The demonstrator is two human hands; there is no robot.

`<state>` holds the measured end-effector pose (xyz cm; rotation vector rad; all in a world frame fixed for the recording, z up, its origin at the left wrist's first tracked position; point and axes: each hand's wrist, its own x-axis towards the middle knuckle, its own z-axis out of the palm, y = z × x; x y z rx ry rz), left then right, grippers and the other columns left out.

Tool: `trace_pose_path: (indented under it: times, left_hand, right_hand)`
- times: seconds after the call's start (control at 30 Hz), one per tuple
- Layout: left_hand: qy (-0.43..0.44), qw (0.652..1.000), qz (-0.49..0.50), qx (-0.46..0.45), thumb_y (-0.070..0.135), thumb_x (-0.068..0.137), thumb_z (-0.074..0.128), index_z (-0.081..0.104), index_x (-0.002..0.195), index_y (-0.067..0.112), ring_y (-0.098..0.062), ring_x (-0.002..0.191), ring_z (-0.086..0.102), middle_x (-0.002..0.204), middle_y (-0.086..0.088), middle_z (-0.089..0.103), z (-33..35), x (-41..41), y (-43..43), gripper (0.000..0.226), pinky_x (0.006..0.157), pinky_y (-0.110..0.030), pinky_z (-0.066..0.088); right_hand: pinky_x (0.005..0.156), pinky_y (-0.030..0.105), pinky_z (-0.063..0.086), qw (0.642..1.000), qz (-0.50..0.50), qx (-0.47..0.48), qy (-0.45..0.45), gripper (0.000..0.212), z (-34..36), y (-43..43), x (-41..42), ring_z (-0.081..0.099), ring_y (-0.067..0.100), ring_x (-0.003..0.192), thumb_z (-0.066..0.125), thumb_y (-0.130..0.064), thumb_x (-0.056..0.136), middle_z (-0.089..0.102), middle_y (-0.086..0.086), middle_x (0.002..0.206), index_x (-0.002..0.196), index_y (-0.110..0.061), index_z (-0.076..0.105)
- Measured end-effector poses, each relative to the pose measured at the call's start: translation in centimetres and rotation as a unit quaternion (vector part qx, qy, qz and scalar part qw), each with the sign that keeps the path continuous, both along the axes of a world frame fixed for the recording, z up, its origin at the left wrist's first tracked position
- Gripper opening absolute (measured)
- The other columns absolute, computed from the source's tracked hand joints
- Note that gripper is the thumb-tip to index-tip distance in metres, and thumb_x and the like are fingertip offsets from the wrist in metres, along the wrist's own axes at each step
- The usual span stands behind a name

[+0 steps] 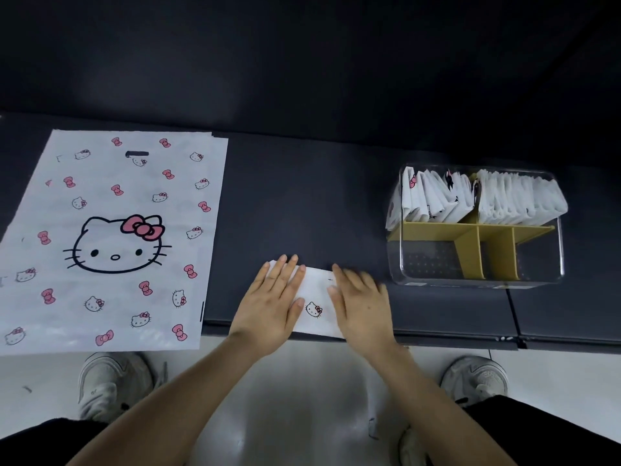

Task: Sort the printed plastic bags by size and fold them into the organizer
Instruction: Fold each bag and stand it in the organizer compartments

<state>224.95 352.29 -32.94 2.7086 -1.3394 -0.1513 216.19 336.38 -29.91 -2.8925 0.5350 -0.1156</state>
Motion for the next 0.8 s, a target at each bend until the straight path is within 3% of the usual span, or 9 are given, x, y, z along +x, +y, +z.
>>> trace_pose_path:
  times: [0.03, 0.17, 0.27, 0.4, 0.47, 0.53, 0.63, 0.73, 0.8]
  left_hand:
    - [-0.001, 1.0, -0.011, 0.001, 0.039, 0.103, 0.009, 0.03, 0.146, 0.007, -0.024, 0.142, 0.027, 0.152, -0.01, 0.032, 0.0, 0.3, 0.0, 0.058, 0.113, -0.039, 0.015]
    - [0.002, 0.997, -0.072, 0.008, 0.039, 0.103, 0.011, 0.026, 0.147, 0.008, -0.024, 0.143, 0.024, 0.153, -0.01, 0.03, 0.0, 1.6, 0.6, 0.056, 0.113, -0.04, 0.017]
    - [-0.016, 0.988, -0.154, 0.009, 0.04, 0.103, 0.014, 0.029, 0.147, 0.009, -0.023, 0.143, 0.025, 0.153, -0.009, 0.03, 0.2, 3.5, 1.1, 0.056, 0.114, -0.04, 0.017]
    - [-0.041, 0.98, -0.189, -0.038, 0.04, 0.1, 0.03, 0.052, 0.135, 0.017, -0.024, 0.137, 0.037, 0.145, -0.006, 0.044, 1.4, 4.2, 0.8, 0.047, 0.112, -0.041, 0.023]
    - [0.036, 0.981, -0.13, -0.143, 0.04, 0.095, 0.045, 0.063, 0.123, 0.018, -0.021, 0.131, 0.045, 0.137, -0.003, 0.053, 1.8, 2.4, 1.6, 0.04, 0.109, -0.039, 0.032]
    - [0.124, 0.962, -0.09, -0.228, 0.041, 0.09, 0.055, 0.063, 0.122, 0.016, -0.016, 0.13, 0.046, 0.136, 0.0, 0.055, 1.9, -0.4, 3.0, 0.042, 0.109, -0.033, 0.034]
    - [0.175, 0.955, -0.095, -0.218, 0.042, 0.085, 0.06, 0.053, 0.135, 0.02, -0.012, 0.14, 0.031, 0.145, 0.004, 0.044, 0.8, -3.2, 4.2, 0.055, 0.114, -0.023, 0.024]
    - [0.161, 0.96, -0.064, -0.219, 0.035, 0.084, 0.06, 0.051, 0.134, 0.025, -0.014, 0.132, 0.041, 0.138, 0.002, 0.052, -0.3, -2.9, 3.7, 0.051, 0.115, -0.026, 0.023]
    - [0.166, 0.954, -0.027, -0.249, 0.029, 0.088, 0.054, 0.059, 0.126, 0.021, -0.011, 0.125, 0.049, 0.129, 0.003, 0.06, -0.3, -2.6, 3.2, 0.04, 0.114, -0.024, 0.023]
  right_hand:
    - [0.077, 0.039, 0.052, 1.0, 0.002, 0.02, 0.015, 0.046, 0.7, -0.6, 0.8, 0.064, 0.028, 0.095, 0.034, -0.035, 0.094, 0.067, 0.004, 0.109, 0.118, -0.01, 0.065]
    - [0.092, 0.034, 0.042, 0.971, 0.005, 0.144, 0.193, 0.039, 2.4, -2.2, 2.8, 0.05, 0.025, 0.115, 0.057, -0.028, 0.091, 0.055, 0.005, 0.126, 0.127, -0.016, 0.049]
    - [0.069, 0.028, 0.036, 0.964, -0.006, 0.146, 0.22, 0.02, 2.9, -1.5, 2.7, 0.058, 0.021, 0.097, 0.058, -0.034, 0.089, 0.065, 0.001, 0.103, 0.099, -0.016, 0.059]
    - [0.061, 0.026, 0.033, 0.963, -0.066, 0.204, 0.164, 0.022, 3.0, -0.7, 0.8, 0.057, 0.02, 0.074, 0.058, -0.026, 0.088, 0.057, -0.001, 0.075, 0.071, -0.016, 0.047]
    - [0.049, 0.025, 0.041, 0.9, -0.178, 0.385, 0.098, 0.027, 3.3, -0.5, -0.5, 0.058, 0.017, 0.052, 0.059, -0.013, 0.087, 0.053, 0.002, 0.066, 0.066, -0.013, 0.042]
    - [0.04, 0.025, 0.046, 0.796, -0.275, 0.538, 0.038, 0.026, 3.7, 0.0, -1.7, 0.061, 0.018, 0.042, 0.058, -0.002, 0.086, 0.054, 0.011, 0.066, 0.068, -0.007, 0.041]
    - [0.041, 0.022, 0.049, 0.694, -0.347, 0.631, 0.026, 0.022, 4.1, 1.0, -2.5, 0.064, 0.018, 0.044, 0.06, 0.003, 0.086, 0.06, 0.014, 0.07, 0.072, -0.004, 0.046]
    - [0.043, 0.018, 0.05, 0.584, -0.39, 0.711, 0.024, 0.015, 4.6, 1.9, -2.7, 0.065, 0.017, 0.045, 0.061, 0.006, 0.087, 0.064, 0.012, 0.068, 0.075, 0.001, 0.053]
    - [0.042, 0.018, 0.05, 0.56, -0.389, 0.73, 0.035, 0.01, 4.8, 1.9, -2.9, 0.063, 0.015, 0.043, 0.06, 0.005, 0.088, 0.064, 0.01, 0.058, 0.078, 0.004, 0.057]
